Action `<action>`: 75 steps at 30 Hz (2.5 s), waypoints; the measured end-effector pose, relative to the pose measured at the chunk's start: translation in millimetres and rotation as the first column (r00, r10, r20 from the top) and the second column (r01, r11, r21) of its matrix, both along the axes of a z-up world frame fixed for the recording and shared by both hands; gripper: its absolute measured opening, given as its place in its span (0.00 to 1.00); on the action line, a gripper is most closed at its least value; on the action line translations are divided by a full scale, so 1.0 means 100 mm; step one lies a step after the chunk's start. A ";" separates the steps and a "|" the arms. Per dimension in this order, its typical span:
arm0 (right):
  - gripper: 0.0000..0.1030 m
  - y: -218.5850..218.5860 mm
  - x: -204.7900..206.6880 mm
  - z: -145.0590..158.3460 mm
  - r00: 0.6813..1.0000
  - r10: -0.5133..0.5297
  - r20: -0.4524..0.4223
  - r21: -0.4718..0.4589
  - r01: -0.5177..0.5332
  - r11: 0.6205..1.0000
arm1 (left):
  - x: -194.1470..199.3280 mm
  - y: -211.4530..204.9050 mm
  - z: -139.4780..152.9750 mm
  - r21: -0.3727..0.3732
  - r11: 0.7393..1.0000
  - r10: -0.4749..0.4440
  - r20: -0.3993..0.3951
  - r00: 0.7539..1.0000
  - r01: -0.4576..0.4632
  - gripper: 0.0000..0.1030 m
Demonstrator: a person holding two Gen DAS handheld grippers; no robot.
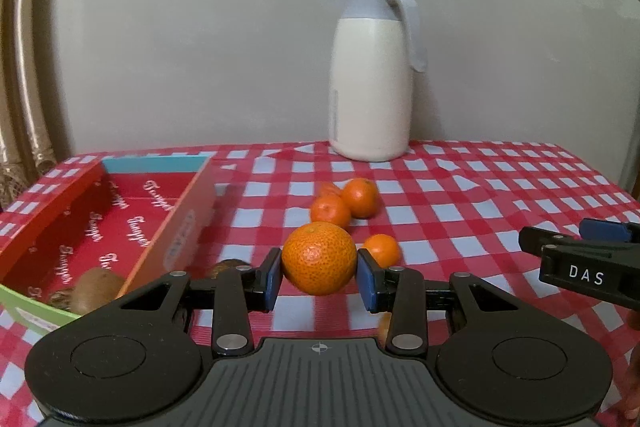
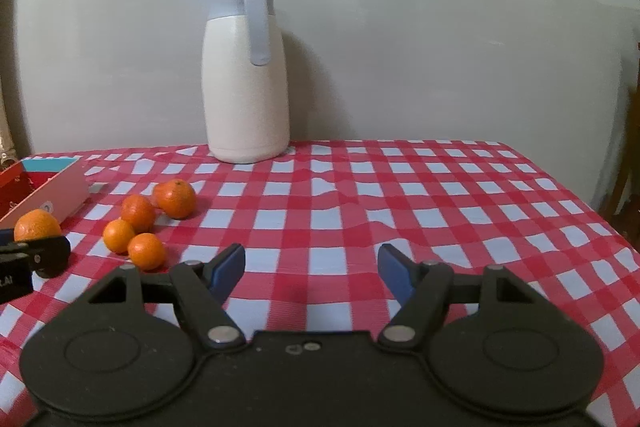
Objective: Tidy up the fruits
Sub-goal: 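Carry the orange into the red box and open the left gripper, then grasp the second dark brown fruit with the right gripper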
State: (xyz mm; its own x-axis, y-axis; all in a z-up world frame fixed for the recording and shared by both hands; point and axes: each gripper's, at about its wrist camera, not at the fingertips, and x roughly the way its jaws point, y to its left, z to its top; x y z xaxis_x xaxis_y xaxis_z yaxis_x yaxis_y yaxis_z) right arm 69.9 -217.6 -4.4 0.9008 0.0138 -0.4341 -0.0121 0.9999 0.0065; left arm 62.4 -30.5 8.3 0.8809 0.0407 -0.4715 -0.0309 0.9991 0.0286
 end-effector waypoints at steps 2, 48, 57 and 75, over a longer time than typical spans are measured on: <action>0.70 0.05 0.01 0.00 1.000 0.009 0.001 0.002 -0.009 1.000 | -0.02 0.07 0.02 0.004 1.000 0.015 0.012 1.000 -0.015 0.38; 0.70 1.17 0.09 -0.03 0.971 0.240 0.015 -0.028 -0.239 0.971 | -0.13 1.55 -0.01 -0.029 0.946 0.323 0.045 0.945 -0.322 0.67; 0.70 1.38 0.09 -0.03 0.959 0.285 0.009 -0.015 -0.285 0.959 | -0.29 1.63 -0.01 0.001 0.935 0.353 0.065 0.933 -0.354 0.77; 0.63 1.94 0.36 -0.20 0.924 0.372 -0.094 -0.029 -0.376 0.926 | -0.45 2.21 -0.08 -0.016 0.897 0.442 0.046 0.896 -0.442 0.78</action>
State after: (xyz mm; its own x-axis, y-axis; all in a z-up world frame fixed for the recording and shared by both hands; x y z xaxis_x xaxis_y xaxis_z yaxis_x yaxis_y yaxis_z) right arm 106.2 -24.0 -24.6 0.7937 0.3211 -0.5167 -0.3866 0.9220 -0.0210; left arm 17.3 190.9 -0.2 0.7940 0.4285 -0.4312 -0.4703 0.8824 0.0108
